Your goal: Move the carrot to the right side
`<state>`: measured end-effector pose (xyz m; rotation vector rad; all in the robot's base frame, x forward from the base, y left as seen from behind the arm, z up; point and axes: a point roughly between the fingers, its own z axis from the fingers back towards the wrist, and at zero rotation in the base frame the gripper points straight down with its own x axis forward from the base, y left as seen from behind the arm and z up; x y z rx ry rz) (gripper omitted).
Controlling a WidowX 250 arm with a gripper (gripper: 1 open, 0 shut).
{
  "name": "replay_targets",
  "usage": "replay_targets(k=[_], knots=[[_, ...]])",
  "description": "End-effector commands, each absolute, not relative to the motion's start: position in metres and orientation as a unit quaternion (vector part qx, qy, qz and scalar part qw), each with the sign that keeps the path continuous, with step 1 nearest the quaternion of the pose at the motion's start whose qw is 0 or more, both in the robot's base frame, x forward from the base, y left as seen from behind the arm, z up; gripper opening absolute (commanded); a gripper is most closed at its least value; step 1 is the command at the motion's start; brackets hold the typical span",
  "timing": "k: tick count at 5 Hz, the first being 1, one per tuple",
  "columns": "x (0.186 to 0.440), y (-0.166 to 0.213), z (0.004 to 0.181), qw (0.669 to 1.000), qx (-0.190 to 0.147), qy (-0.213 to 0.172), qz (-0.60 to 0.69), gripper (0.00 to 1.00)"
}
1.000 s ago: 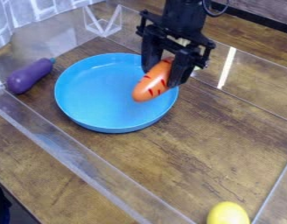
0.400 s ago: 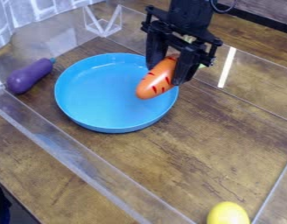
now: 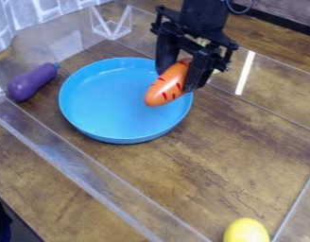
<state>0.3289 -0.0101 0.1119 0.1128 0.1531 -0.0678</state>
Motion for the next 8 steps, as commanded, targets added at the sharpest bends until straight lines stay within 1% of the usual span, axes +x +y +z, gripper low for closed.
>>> replay_targets(k=[1, 8], knots=[[0.334, -0.019, 0.144, 0.997, 0.059, 0.025, -0.045, 0.0], [0.33, -0.029, 0.144, 0.995, 0.075, 0.038, -0.055, 0.0]])
